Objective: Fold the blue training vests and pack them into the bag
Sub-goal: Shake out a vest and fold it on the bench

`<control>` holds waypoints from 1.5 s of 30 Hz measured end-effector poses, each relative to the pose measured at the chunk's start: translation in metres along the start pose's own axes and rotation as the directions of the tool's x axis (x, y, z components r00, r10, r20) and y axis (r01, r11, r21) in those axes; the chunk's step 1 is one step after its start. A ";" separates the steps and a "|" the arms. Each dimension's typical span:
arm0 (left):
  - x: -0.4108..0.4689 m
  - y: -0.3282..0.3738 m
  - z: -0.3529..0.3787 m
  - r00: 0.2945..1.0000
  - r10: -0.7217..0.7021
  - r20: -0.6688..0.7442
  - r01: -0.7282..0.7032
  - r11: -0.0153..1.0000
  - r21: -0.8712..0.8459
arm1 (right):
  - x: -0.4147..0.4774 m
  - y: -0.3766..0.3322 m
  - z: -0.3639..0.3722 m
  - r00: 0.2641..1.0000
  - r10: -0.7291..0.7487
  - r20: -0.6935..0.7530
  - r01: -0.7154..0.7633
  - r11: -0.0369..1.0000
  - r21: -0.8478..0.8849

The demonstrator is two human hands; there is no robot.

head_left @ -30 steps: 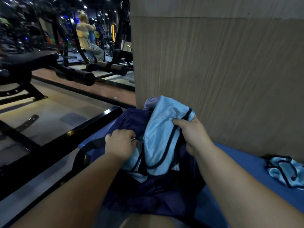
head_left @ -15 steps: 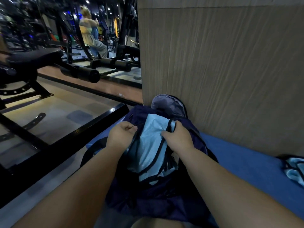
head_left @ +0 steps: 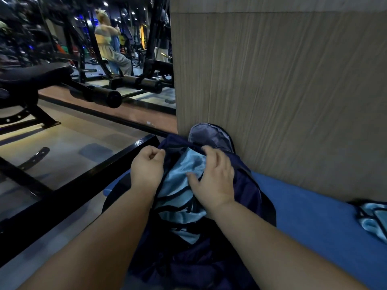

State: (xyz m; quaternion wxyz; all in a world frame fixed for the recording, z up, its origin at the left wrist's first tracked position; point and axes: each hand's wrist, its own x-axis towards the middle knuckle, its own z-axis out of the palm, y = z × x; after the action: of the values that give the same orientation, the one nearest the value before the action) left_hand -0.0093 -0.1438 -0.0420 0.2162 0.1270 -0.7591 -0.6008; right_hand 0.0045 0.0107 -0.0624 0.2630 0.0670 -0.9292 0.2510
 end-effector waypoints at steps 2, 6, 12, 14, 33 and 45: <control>-0.001 0.003 0.001 0.997 0.074 -0.005 -0.073 0.995 0.071 | -0.004 0.001 0.001 0.988 -0.126 0.087 0.123 0.992 0.037; -0.004 0.003 0.008 0.985 0.169 0.023 -0.171 0.976 0.134 | -0.007 0.009 0.007 0.815 -0.152 0.559 0.187 0.982 -0.006; -0.026 -0.038 0.029 0.894 0.220 0.389 -0.381 0.832 0.404 | -0.020 0.029 0.007 0.881 -0.197 0.429 0.233 0.972 -0.031; -0.031 -0.047 0.031 0.876 0.191 0.442 -0.422 0.746 0.514 | -0.032 0.039 0.006 0.913 -0.161 0.375 0.177 0.984 -0.008; -0.036 -0.046 0.048 0.742 0.111 0.661 -0.626 0.465 0.625 | -0.026 0.048 -0.008 0.768 0.512 0.385 -0.549 0.836 -0.016; -0.040 -0.042 0.050 0.758 0.095 0.646 -0.616 0.431 0.659 | -0.044 0.078 -0.028 0.689 0.548 0.473 -0.525 -0.073 0.848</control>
State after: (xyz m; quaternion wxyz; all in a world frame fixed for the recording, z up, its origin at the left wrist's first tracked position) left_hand -0.0015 -0.0929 -0.0994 0.0410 -0.1226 -0.9866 -0.0999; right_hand 0.0343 0.0921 -0.0985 0.0477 -0.1605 -0.5016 0.8488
